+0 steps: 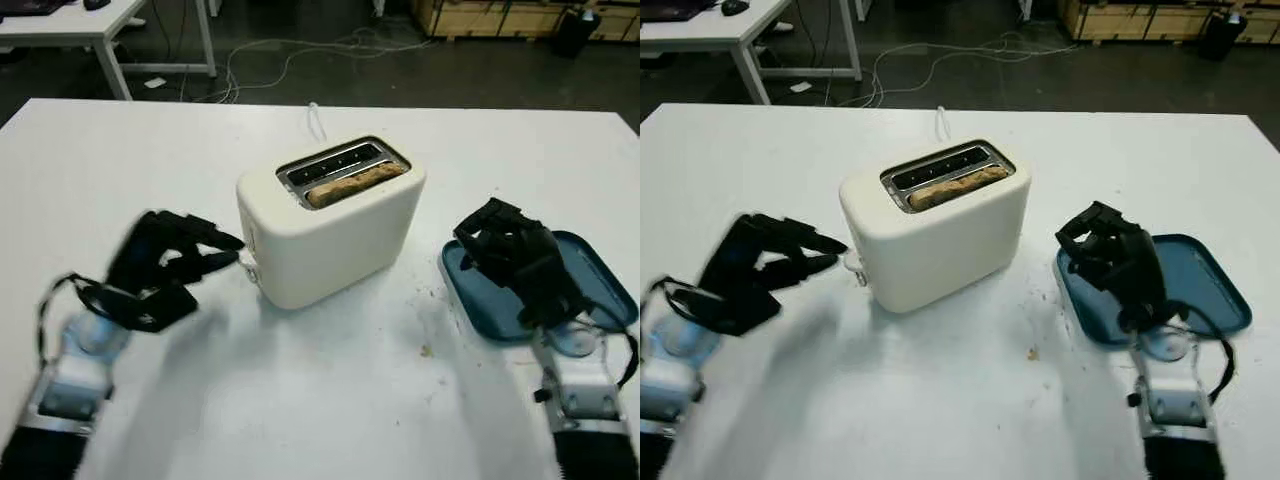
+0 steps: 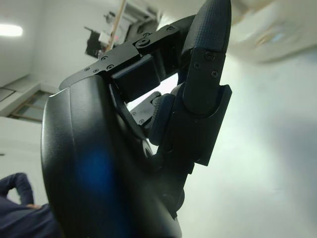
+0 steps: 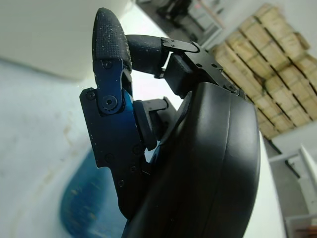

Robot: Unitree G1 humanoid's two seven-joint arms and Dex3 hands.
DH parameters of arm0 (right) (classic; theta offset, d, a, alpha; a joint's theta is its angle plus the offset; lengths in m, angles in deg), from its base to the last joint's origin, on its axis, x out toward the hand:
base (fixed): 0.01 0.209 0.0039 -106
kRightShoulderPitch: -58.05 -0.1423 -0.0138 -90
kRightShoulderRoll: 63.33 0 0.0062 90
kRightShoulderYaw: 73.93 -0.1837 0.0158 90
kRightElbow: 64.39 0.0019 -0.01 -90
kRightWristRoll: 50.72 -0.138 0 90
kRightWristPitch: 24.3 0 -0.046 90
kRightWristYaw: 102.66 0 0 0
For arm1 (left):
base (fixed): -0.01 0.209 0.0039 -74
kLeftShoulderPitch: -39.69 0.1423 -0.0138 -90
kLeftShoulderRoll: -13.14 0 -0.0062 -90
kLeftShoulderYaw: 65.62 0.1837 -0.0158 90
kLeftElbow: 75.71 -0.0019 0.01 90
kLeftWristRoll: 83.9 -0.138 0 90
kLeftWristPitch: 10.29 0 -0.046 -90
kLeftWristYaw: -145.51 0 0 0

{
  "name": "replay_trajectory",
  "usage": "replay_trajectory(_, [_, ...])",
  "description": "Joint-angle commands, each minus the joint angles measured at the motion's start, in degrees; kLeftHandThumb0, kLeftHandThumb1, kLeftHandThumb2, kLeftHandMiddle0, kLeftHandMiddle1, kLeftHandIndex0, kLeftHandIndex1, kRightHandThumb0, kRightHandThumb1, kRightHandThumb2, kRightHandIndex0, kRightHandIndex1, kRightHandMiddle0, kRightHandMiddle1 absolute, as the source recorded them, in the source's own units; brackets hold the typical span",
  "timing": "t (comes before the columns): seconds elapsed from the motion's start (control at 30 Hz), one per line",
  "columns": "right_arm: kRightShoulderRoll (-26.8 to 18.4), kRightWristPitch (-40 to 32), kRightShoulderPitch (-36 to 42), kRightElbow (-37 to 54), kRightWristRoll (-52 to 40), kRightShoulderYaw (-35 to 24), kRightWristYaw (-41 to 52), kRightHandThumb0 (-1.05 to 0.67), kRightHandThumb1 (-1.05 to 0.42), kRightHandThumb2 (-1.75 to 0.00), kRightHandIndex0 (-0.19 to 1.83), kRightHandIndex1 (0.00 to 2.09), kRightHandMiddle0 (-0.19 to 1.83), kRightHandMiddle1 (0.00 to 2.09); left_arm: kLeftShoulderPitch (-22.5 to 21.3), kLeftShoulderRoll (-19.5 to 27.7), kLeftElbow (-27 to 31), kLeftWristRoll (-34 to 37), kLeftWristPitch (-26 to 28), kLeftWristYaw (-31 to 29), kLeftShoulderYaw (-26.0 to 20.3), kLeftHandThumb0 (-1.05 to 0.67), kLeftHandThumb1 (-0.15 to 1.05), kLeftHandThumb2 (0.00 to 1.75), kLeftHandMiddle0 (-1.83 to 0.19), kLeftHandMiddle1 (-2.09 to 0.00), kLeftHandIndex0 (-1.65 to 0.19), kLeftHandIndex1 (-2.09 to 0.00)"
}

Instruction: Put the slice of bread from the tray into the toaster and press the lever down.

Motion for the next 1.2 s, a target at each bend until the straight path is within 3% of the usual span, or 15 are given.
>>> replay_trajectory(0.0, [-3.08, 0.42, -2.89, -2.33, -0.63, -0.38, 2.43, -0.7, -0.92, -0.31, 0.64, 1.74, 0.65, 1.3, -2.12, 2.21, -1.61, 0.19, -0.41, -1.68, -1.69, -0.85, 0.92, 0.14, -1.17, -1.22, -1.49, -0.12])
replay_trajectory(0.07, [-5.54, 1.33, -5.04, -4.78, -0.16, -0.52, 4.14, -0.71, -0.92, -0.33, 0.64, 1.75, 0.64, 1.34, -3.47, 3.91, -3.17, -0.36, -1.4, -2.47, -2.62, -0.85, 0.92, 0.12, -1.16, -1.25, -1.47, -0.24])
replay_trajectory(0.13, [-8.01, 2.99, -7.89, -8.25, -0.39, -0.6, 6.38, -0.72, -0.92, -0.34, 0.64, 1.75, 0.62, 1.39, -5.12, 5.62, -4.78, -0.77, -2.12, -3.51, -3.1, -0.85, 0.92, 0.09, -1.14, -1.38, -1.24, -0.76])
replay_trajectory(0.17, [-9.13, 3.99, -9.44, -10.18, -0.69, -0.65, 7.6, -0.72, -0.92, -0.34, 0.64, 1.75, 0.62, 1.41, -6.0, 6.64, -5.37, -1.08, -2.11, -4.23, -3.12, -0.86, 0.92, 0.09, -1.14, -1.43, -1.19, -0.89])
replay_trajectory(0.27, [-11.8, 7.46, -13.33, -14.78, 0.32, -0.11, 9.21, -0.7, -0.92, -0.33, 0.66, 1.75, 0.59, 1.5, -8.5, 9.54, -7.44, -1.74, -2.87, -6.56, -2.64, -0.88, 0.92, 0.04, -1.13, -1.44, -1.13, -1.03])
replay_trajectory(0.33, [-13.3, 10.6, -15.34, -17.16, 2.27, 0.86, 8.83, -0.69, -0.92, -0.35, 0.71, 1.75, 0.53, 1.67, -10.25, 11.22, -9.15, -2.86, -3.84, -8.0, -1.77, -0.88, 0.92, 0.03, -1.15, -1.43, -1.13, -1.08])
replay_trajectory(0.43, [-15.35, 16.02, -18.07, -20.55, 4.91, 2.44, 8.59, -0.68, -0.92, -0.38, 0.76, 1.75, 0.56, 1.74, -13.03, 12.97, -11.44, -6.71, -4.76, -9.02, 0.57, -0.91, 0.91, 0.0, -1.17, -1.58, -1.1, -1.31])
replay_trajectory(0.7, [-18.65, 24.96, -24.41, -26.58, 13.34, 6.98, 5.33, -0.7, -0.92, -0.42, 0.81, 1.75, 0.55, 1.74, -18.12, 12.32, -17.44, -10.59, -9.53, -8.59, 4.82, -0.92, 0.89, 0.01, -1.23, -1.45, -1.14, -1.24])
replay_trajectory(0.87, [-19.14, 25.49, -25.79, -26.0, 15.47, 8.72, 4.97, -0.69, -0.92, -0.44, 0.84, 1.75, 0.59, 1.75, -18.84, 12.0, -17.64, -10.55, -10.2, -8.88, 5.34, -0.91, 0.91, 0.0, -1.22, -1.5, -1.1, -1.35])
replay_trajectory(0.97, [-19.07, 25.54, -25.58, -25.16, 15.91, 9.1, 4.81, -0.7, -0.92, -0.45, 0.85, 1.75, 0.61, 1.75, -18.94, 12.07, -18.09, -10.24, -10.67, -8.99, 5.15, -0.92, 0.92, 0.01, -1.23, -1.48, -1.11, -1.3])
replay_trajectory(1.17, [-19.03, 24.3, -24.72, -22.92, 17.7, 9.44, 3.24, -0.68, -0.92, -0.45, 0.85, 1.75, 0.63, 1.57, -18.83, 12.31, -18.22, -9.84, -10.92, -9.09, 4.67, -0.91, 0.91, 0.0, -1.22, -1.49, -1.12, -1.32])
